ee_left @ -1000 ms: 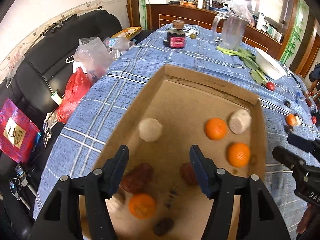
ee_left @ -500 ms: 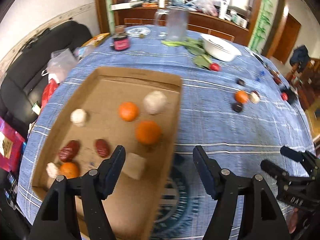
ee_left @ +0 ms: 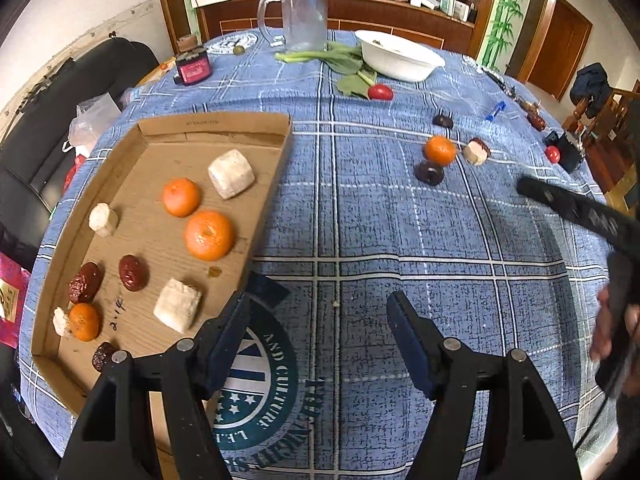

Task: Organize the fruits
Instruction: 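Grasp a round yam slice with the right tool while the left tool grasps an orange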

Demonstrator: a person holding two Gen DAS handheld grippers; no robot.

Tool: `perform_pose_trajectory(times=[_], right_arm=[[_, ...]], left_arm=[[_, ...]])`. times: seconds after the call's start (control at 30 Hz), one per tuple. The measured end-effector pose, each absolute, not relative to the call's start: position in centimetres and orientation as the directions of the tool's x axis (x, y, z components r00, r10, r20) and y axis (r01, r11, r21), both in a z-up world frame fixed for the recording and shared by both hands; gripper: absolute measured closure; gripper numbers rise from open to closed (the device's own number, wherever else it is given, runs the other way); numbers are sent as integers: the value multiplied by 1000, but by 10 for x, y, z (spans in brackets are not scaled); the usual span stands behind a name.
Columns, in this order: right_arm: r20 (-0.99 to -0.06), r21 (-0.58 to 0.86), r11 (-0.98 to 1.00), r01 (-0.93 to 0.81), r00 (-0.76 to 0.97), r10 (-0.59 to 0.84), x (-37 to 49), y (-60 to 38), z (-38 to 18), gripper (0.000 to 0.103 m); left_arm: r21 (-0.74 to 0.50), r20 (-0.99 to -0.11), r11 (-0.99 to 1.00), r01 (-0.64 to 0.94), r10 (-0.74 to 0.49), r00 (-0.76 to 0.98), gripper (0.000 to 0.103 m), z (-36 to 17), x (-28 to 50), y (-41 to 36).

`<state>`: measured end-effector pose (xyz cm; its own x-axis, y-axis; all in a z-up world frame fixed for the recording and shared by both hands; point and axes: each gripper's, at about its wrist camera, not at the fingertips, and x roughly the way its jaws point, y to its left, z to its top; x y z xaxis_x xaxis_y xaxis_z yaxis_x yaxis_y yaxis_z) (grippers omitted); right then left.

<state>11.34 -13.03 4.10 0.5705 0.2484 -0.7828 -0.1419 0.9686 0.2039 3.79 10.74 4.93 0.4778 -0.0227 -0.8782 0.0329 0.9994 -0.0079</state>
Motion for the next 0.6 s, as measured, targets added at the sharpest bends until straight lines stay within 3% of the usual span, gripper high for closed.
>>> perform_pose_trajectory(times=[0.1,0.17,0.27,0.5,0.6], right_arm=[[-784,172,970,-174,572,242,132,-120,32,26],[-793,161,965,-208,555,252,145,-115,25,45],[-806,189,955,-227,519,284,158,-116,12,64],[-795,255,940,-229,504,338,183,-119,4,64],[-793,220,945,-243,520,319,186,-114,4,66]], left_arm=[[-8,-884,1000,30,-21,466,33,46,42,106],[-10,-886,1000,24,-20,463,33,45,44,106],[-18,-886,1000,22,-26,463,33,46,45,107],[-18,-889,999,32,-30,458,33,45,62,101],[-18,-886,999,45,-37,463,33,48,73,94]])
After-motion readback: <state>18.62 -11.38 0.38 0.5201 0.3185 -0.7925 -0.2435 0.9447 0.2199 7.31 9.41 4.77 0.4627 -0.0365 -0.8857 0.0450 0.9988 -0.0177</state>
